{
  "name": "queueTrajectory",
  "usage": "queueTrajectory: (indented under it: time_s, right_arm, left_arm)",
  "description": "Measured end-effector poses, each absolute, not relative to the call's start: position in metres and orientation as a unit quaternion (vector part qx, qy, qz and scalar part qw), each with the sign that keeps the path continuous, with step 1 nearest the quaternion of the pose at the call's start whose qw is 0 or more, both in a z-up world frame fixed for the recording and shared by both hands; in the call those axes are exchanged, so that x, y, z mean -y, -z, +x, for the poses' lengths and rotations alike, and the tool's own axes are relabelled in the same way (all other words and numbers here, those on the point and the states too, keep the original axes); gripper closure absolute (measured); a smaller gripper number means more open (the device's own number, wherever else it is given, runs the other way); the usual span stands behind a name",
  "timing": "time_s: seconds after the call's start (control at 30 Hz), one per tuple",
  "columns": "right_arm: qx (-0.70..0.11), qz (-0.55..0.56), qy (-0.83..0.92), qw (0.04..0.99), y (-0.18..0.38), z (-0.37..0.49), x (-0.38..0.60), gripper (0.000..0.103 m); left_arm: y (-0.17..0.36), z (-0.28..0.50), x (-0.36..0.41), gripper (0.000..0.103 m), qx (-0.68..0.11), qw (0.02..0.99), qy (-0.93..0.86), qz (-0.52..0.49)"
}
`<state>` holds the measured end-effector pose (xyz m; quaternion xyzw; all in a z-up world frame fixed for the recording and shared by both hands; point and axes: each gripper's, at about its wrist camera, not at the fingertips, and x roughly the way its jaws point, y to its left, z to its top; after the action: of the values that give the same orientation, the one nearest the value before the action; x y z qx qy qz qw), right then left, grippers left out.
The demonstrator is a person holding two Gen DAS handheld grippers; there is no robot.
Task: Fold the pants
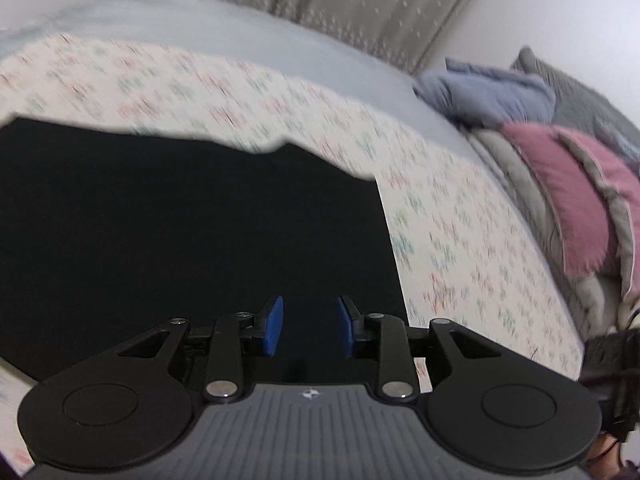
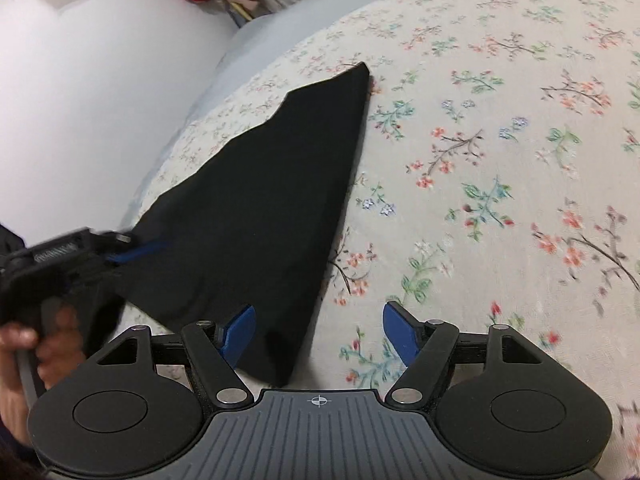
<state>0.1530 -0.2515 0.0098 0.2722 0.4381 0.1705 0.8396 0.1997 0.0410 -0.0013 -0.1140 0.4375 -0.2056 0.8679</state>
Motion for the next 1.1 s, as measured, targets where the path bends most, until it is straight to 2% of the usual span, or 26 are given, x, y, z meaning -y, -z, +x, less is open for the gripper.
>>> queueTrajectory:
  time_s: [0.13, 0.27, 0.43, 0.5, 0.6, 1.1]
  right_arm:
    - [-0.417, 0.278, -0.171, 0.848, -0.004, 0.158, 0.244, 0.032]
    - [-0.395, 0.299, -0.165, 0.853, 0.007, 0.155, 0.245, 0.037]
    - [-0.387, 0.337, -0.174, 0.84, 0.012, 0.155, 0.248, 0.054]
    - [-0.383, 0.352, -0.166, 0.838, 0.016, 0.154, 0.251, 0.062]
    - [-0.376, 0.394, -0.171, 0.821, 0.025, 0.155, 0.253, 0.07]
    - [-0.362, 0.435, -0.19, 0.802, 0.033, 0.148, 0.247, 0.07]
  left_arm:
    - [0.035, 0.192, -0.019, 0.073, -0.447, 0.87, 0.193, -0.076]
    - [0.044, 0.191, -0.026, 0.073, -0.436, 0.876, 0.192, -0.073]
    - [0.044, 0.183, -0.022, 0.073, -0.426, 0.883, 0.187, -0.06]
    - [0.044, 0.184, -0.025, 0.073, -0.428, 0.882, 0.18, -0.08]
    - [0.044, 0.186, -0.028, 0.073, -0.434, 0.877, 0.179, -0.101]
    - [0.044, 0.186, -0.032, 0.073, -0.436, 0.873, 0.182, -0.119]
